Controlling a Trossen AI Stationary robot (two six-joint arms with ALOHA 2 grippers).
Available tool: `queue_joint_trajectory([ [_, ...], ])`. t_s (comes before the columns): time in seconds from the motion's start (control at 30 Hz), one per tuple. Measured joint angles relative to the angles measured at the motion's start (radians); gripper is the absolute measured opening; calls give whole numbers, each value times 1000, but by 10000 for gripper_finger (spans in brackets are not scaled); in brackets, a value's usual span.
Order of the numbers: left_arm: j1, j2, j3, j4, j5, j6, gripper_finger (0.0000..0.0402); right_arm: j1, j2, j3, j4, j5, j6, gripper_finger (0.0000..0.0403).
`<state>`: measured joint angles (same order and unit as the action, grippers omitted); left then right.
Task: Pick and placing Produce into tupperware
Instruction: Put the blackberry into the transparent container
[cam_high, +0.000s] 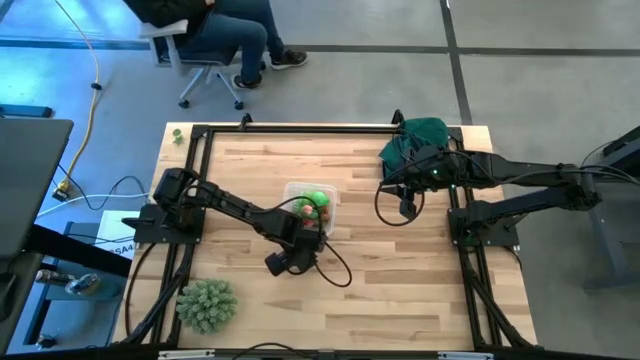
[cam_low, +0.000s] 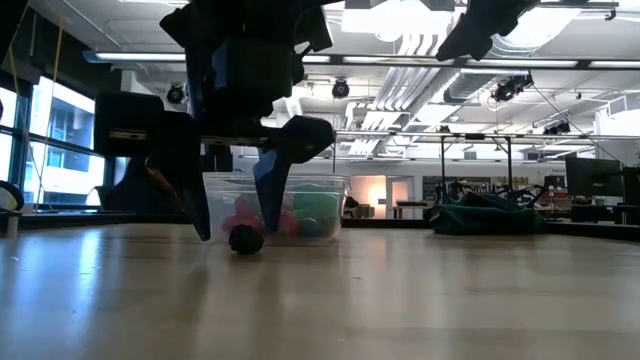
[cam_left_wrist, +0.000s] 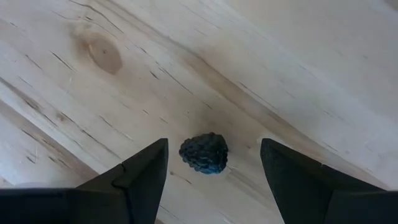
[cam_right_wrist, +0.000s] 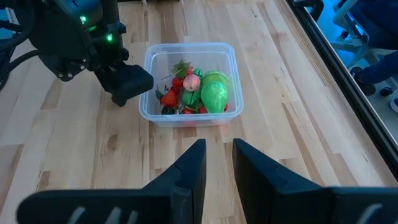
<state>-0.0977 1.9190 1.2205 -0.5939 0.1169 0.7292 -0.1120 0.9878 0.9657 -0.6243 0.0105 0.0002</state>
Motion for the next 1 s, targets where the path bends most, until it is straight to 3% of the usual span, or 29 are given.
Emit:
queue_joint_trajectory([
  [1.0,-1,43,6,1,26,-49,239,0,0,0,0,0,0,68],
])
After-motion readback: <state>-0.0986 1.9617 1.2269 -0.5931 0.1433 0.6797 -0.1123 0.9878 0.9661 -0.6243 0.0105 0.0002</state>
